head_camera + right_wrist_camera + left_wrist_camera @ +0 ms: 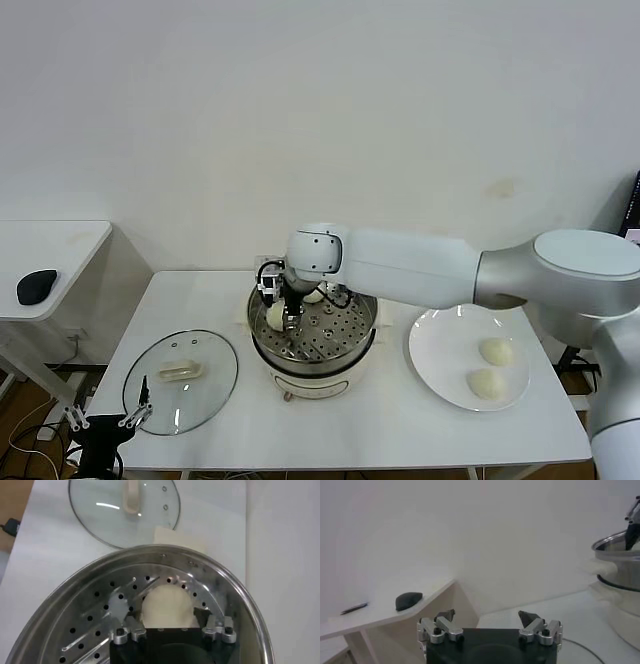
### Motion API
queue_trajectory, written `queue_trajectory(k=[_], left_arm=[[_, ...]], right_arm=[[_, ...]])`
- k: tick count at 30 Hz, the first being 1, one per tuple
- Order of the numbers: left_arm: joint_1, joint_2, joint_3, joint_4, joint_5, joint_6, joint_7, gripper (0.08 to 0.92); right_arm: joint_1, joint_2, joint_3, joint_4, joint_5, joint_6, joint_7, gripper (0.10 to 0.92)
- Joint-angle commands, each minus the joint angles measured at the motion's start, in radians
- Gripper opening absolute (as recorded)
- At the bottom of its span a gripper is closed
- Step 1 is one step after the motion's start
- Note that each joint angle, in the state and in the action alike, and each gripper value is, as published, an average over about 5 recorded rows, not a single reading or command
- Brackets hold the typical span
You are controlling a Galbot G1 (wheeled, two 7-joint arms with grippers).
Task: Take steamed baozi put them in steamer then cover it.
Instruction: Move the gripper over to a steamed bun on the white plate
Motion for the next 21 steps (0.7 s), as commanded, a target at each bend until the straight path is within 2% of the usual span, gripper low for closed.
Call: queue_trajectory(k=[1, 8, 15, 21], left_arm=[[-0.005, 0.004, 0.005, -0.004, 0.001, 0.002, 0.002, 0.823], [-0.007, 0.01, 0.015, -0.001, 0.001, 0.003, 0.003, 0.823], [-0.01, 0.015, 0.019, 0.001, 0.001, 0.003, 0.004, 0.823], [-0.007, 0.023, 0.018, 0.007, -0.001, 0.004, 0.006, 0.823]], right_arm=[[0.117, -0.194, 0.026, 0.089, -0.093, 0.035, -0.232, 0.821], [0.144, -0.46, 0.044, 0.181, -0.268, 0.256, -0.422, 0.823], [0.045, -0.721, 0.077, 0.281, -0.404, 0.363, -0.473, 0.823], [-0.115, -0.865, 0.161, 0.318, -0.525, 0.414, -0.486, 0.823]])
